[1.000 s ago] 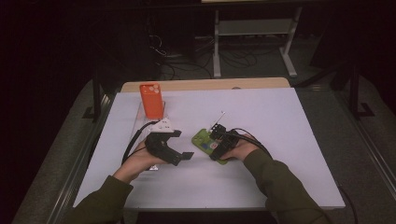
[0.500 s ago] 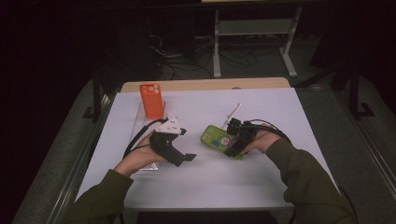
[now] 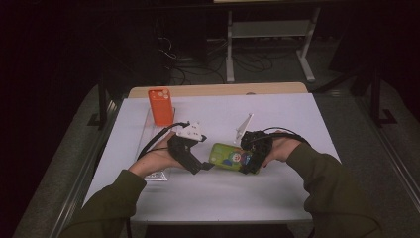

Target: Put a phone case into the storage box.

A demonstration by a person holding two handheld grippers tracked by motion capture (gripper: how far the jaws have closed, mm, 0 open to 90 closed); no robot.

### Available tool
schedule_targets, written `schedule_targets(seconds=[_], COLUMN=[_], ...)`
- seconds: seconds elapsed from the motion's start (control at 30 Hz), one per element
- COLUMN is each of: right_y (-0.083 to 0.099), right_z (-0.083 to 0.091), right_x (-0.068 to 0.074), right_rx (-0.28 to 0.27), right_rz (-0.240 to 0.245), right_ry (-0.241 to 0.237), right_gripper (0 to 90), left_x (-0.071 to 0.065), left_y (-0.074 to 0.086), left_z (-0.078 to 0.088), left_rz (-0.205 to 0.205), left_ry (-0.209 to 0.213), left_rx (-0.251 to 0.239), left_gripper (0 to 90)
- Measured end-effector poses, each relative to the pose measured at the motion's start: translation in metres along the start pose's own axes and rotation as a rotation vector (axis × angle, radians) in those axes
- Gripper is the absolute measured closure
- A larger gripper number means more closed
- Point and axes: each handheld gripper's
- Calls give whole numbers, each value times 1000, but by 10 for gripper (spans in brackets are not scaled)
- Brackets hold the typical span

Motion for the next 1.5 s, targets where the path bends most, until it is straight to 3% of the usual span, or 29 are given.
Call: schedule_targets(seconds=[0.07, 0.27, 0.3, 0.47, 0.6, 0.8, 1.03, 1.2, 1.5], right_y=[-4, -13, -16, -21, -28, -31, -32, -31, -29], right_z=[-1, -1, 1, 3, 6, 7, 6, 7, 8], right_x=[3, 6, 8, 12, 15, 17, 17, 17, 18], right_rx=[7, -1, -8, -20, -31, -40, -40, -39, -48], right_rz=[39, 91, 108, 140, 169, 190, 190, 199, 196], right_ry=[-13, -39, -50, -60, -65, -68, -73, -81, -103], right_gripper=[154, 154, 154, 153, 153, 153, 153, 152, 127], left_x=[0, 0, -1, -3, -4, -4, -5, -4, -5], left_y=[-1, -3, -3, -3, -2, -1, -1, -1, -2], left_z=[-1, -8, -10, -15, -21, -25, -26, -26, -25], left_rz=[-12, -57, -62, -72, -49, -48, -54, -79, -54], left_ry=[18, 62, 84, 111, 141, 157, 173, 188, 222], left_rx=[3, 31, 36, 63, 74, 96, 97, 100, 97], left_gripper=[21, 21, 21, 21, 21, 22, 108, 127, 154])
Point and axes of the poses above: each handheld gripper's, and its own axes: z roughly backward along the jaws, y roughly out of its underside, x roughly to its left, and after that the axes turned 4 degrees about y, right-handed
